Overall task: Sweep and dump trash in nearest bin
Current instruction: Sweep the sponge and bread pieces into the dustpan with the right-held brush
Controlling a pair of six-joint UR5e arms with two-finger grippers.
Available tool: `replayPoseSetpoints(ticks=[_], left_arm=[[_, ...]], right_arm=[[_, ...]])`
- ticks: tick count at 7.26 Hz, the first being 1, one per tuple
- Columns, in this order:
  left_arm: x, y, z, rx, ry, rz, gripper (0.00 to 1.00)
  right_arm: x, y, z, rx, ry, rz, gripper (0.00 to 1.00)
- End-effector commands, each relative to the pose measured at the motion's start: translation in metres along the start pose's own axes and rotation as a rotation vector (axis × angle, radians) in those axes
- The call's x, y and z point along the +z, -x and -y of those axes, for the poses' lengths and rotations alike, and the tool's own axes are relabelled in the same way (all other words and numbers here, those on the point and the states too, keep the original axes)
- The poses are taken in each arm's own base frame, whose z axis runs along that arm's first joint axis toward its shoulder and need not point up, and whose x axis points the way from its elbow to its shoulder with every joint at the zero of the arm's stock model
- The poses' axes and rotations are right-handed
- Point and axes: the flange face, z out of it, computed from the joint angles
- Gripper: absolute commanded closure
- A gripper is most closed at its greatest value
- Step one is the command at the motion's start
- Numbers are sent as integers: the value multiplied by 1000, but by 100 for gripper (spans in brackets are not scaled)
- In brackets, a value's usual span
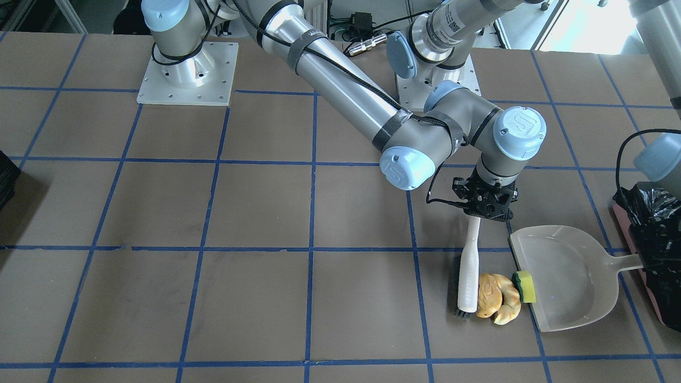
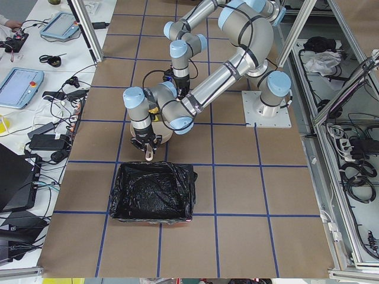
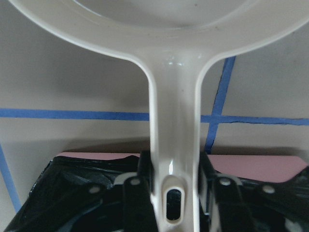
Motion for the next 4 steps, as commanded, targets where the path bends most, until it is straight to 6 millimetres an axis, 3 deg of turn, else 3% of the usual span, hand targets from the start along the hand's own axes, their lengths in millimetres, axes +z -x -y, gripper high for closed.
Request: replayPoseSetpoints(ticks=[1, 3, 4], left_arm=[[0, 0, 4, 10, -3, -1, 100], [-8, 2, 30, 38, -2, 6, 100], [-8, 2, 31, 40, -3, 7, 100]], right_arm=[[13, 3, 4, -130, 13, -6, 100], [14, 9, 7, -274, 4, 10, 100], [20, 17, 10, -324, 16, 37, 100]])
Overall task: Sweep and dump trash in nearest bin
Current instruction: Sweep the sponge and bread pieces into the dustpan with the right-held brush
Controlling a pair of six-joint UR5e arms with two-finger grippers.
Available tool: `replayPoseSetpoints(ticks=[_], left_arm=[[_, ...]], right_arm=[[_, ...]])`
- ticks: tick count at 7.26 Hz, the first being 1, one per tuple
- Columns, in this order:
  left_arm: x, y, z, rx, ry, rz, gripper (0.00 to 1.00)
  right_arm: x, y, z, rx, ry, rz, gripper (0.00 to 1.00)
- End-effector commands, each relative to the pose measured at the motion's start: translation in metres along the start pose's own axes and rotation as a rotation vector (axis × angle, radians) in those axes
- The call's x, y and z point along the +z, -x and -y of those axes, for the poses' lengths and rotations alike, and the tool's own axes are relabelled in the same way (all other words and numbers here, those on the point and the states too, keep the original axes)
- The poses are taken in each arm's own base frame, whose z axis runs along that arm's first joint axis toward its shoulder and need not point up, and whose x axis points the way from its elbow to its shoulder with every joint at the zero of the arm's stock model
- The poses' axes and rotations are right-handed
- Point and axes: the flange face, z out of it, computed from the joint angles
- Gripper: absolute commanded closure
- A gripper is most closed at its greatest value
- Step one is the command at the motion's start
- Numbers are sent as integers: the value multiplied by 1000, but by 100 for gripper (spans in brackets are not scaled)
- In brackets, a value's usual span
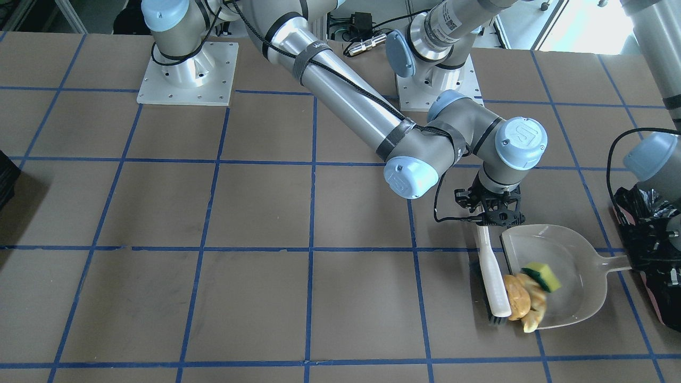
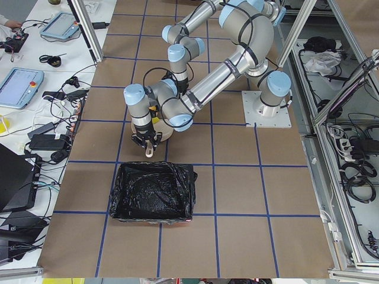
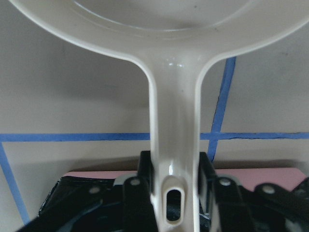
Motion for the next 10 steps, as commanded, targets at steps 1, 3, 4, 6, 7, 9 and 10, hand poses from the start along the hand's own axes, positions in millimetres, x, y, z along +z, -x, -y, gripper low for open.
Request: replayPoseSetpoints(ticks=[1, 3, 4, 6, 7, 9, 10], left_arm=[[-6, 0, 6, 7, 2, 7, 100], [-4, 0, 7, 8, 1, 5, 100], [-5, 0, 7, 7, 2, 7, 100], [-5, 0, 7, 7, 2, 7, 100], [-6, 1, 6, 4, 6, 17, 100], [-3, 2, 7, 4, 5, 18, 100], [-1, 1, 8, 5, 3, 15, 100]], right_arm=[[6, 12, 9, -113, -3, 40, 100], [10, 17, 6, -186, -8, 47, 100], [12, 19, 5, -248, -2, 62, 100], [9, 30, -6, -222, 32, 138, 100], [2, 33, -12, -176, 45, 152, 100], [-9, 27, -18, -126, 74, 113, 100], [-25, 18, -22, -92, 100, 70, 100]])
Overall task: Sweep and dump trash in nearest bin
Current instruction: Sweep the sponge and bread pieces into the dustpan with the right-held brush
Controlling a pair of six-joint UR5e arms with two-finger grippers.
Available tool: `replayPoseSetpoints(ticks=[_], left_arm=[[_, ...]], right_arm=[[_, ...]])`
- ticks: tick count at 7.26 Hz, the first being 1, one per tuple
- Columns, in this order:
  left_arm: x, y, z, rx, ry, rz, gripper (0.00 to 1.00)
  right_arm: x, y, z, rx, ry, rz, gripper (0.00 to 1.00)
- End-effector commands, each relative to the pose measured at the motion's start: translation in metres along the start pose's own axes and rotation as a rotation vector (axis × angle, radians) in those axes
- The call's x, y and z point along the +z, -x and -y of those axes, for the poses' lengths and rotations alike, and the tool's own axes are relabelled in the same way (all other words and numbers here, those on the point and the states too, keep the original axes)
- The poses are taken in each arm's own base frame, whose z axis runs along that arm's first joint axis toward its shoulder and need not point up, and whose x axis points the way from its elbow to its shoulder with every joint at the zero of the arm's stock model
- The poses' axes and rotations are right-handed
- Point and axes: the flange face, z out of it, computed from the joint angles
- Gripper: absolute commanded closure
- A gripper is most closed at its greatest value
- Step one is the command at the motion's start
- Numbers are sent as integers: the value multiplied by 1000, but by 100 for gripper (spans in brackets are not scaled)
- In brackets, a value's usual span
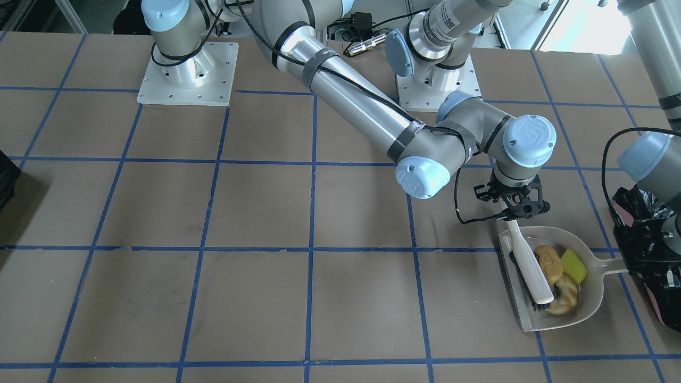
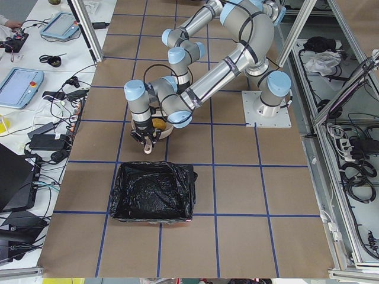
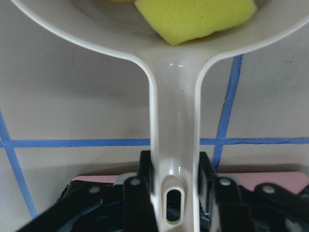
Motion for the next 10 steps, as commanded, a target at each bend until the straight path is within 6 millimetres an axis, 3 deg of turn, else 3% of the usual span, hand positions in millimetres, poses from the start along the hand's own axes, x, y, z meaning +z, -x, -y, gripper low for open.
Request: replayPoseSetpoints(ticks=[1, 3, 5, 8, 10], left_arm=[[3, -1, 1, 0, 0, 1, 100], [3, 0, 1, 1, 1, 8, 100], [3, -1, 1, 0, 0, 6, 100], [-15, 1, -12, -6, -38, 61, 100], [-50, -5, -42, -36, -82, 94, 100]], right_arm=[[-33, -13, -13, 72, 35, -87, 100], [-51, -37, -26, 100, 2, -173, 100], [-51, -72, -54, 183, 36, -225, 100], [-88, -166, -108, 231, 12, -293, 100], [-103, -225, -143, 244, -7, -302, 100]])
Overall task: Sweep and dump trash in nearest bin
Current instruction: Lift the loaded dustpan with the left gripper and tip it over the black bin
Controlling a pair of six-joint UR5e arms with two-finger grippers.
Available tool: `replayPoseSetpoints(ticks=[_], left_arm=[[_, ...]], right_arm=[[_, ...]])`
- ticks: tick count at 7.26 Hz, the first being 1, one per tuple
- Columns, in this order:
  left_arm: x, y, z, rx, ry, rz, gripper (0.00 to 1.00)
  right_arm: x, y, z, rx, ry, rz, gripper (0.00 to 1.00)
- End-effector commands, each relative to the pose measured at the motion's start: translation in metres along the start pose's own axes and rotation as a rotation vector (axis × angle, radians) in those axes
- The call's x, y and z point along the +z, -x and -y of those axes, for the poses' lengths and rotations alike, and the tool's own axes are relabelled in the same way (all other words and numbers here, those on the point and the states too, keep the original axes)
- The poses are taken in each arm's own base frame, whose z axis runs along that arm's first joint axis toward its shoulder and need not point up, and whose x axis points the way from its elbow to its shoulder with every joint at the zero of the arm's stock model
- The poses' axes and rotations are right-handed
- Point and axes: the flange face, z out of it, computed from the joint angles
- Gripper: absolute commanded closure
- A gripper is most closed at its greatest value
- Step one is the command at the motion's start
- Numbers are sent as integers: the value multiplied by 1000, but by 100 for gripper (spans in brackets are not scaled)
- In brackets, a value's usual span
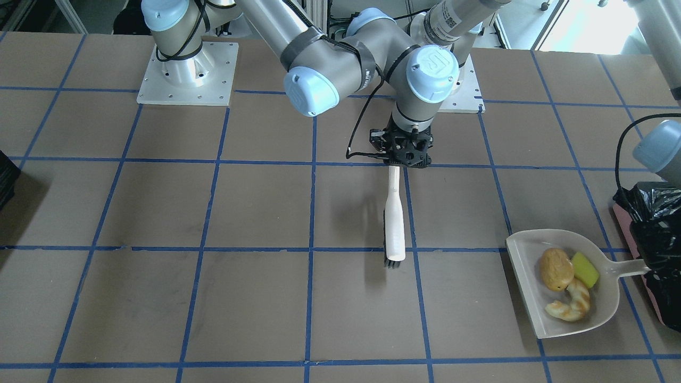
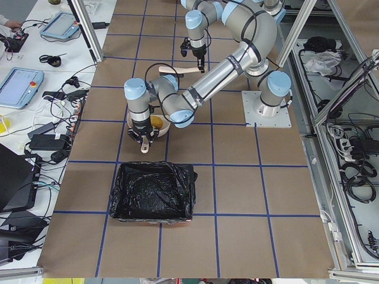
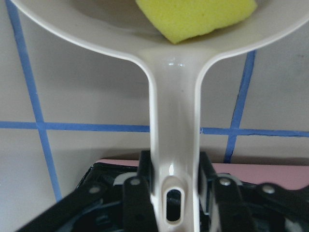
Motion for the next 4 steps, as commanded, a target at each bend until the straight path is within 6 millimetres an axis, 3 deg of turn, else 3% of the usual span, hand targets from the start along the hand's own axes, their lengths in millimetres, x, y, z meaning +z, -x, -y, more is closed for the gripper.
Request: replayPoseSetpoints(ticks=[1, 2, 4], left_arm=[[-37, -4, -39, -42, -59, 29, 100], [-55, -9, -64, -51, -96, 24, 100], [-95, -20, -117, -12, -157, 20, 100]], right_arm=[[6, -73, -23, 12, 4, -24, 100], [15, -98, -36, 15, 20, -44, 100], [36, -124, -50, 27, 16, -54, 100]])
